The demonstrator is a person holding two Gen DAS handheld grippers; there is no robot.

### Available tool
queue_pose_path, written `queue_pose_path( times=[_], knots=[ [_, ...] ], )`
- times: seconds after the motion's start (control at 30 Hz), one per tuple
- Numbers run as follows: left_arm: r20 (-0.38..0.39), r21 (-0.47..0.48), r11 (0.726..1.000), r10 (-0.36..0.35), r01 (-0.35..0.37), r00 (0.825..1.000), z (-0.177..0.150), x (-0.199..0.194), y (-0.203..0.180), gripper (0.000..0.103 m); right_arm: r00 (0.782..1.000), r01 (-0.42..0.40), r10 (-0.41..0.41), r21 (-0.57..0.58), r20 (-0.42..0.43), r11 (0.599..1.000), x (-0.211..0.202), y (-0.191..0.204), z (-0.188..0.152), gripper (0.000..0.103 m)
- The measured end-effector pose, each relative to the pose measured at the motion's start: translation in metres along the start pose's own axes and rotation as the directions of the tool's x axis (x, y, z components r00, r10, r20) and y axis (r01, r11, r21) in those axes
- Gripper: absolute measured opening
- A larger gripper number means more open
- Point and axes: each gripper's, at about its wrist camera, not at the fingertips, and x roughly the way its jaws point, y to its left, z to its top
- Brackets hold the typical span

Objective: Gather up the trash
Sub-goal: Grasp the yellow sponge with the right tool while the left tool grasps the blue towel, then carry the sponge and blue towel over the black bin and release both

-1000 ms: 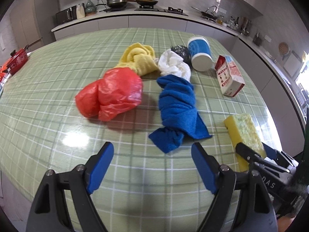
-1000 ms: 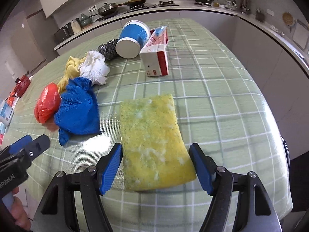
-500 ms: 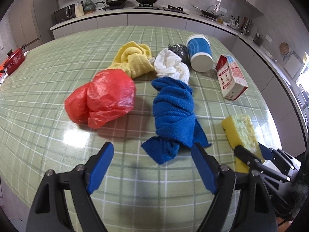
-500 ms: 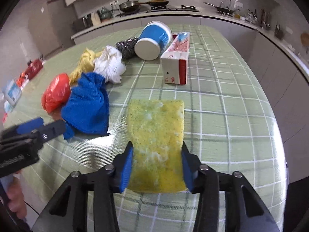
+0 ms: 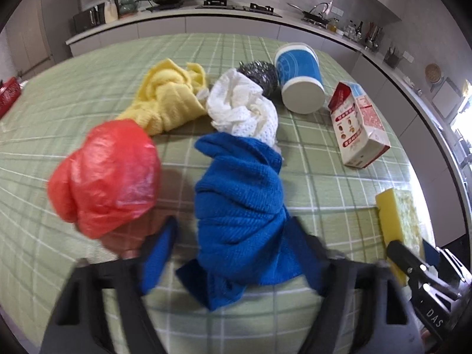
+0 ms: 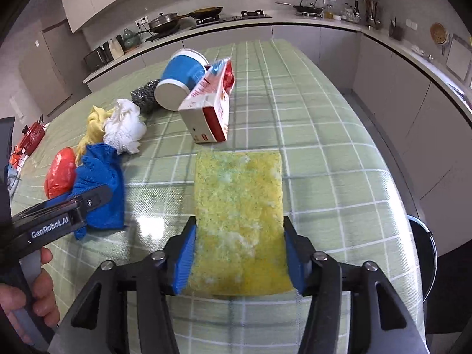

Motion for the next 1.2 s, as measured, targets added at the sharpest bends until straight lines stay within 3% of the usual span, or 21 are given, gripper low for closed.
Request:
queue_pose_path(
  times=[0.03,0.13,0.27,0.4,0.67,0.97,1.2],
  knots=[
    [0.026,0.013,1.0,0.012,-0.013,1.0,-0.001,-0.002,-0.001,0.048,1.0,-0.01,0.01,0.001,-0.005,1.0,0.002,0.0,0.0,0.058],
    [0.027,0.018,1.0,-0.011,0.01,1.0,-0.002,-0.003,0.001,0.039,1.0,0.0,0.0,-0.022,0.01,1.0,0.006,0.003,0.002,0.058],
    [0.031,0.009,0.999,-0.041,0.041,0.999,-0.005,-0.009,0.005,0.032,1.0,0.001,0.0,-0.03,0.011,1.0,0.007,0.005,0.003,0.046],
    [0.059,0.018,0.997,-0.081,0.08,0.995,-0.009,-0.026,0.006,0.031,0.998,-0.054,0.052,0.038,0.043,0.998,-0.002,-0.004,0.004,0.043],
    [0.085,0.073,0.988,-0.145,0.139,0.986,-0.011,-0.05,-0.008,0.031,0.994,-0.067,0.057,0.118,0.09,0.991,-0.027,-0.018,0.005,0.043],
    [0.073,0.162,0.96,-0.244,0.23,0.967,-0.02,-0.066,-0.048,0.031,0.991,-0.01,-0.019,0.214,0.132,0.977,-0.067,-0.047,-0.018,0.043],
    [0.084,0.213,0.946,-0.266,0.243,0.96,-0.029,-0.078,-0.099,0.031,0.983,-0.004,-0.044,0.263,0.178,0.965,-0.102,-0.091,-0.032,0.043]
  ],
)
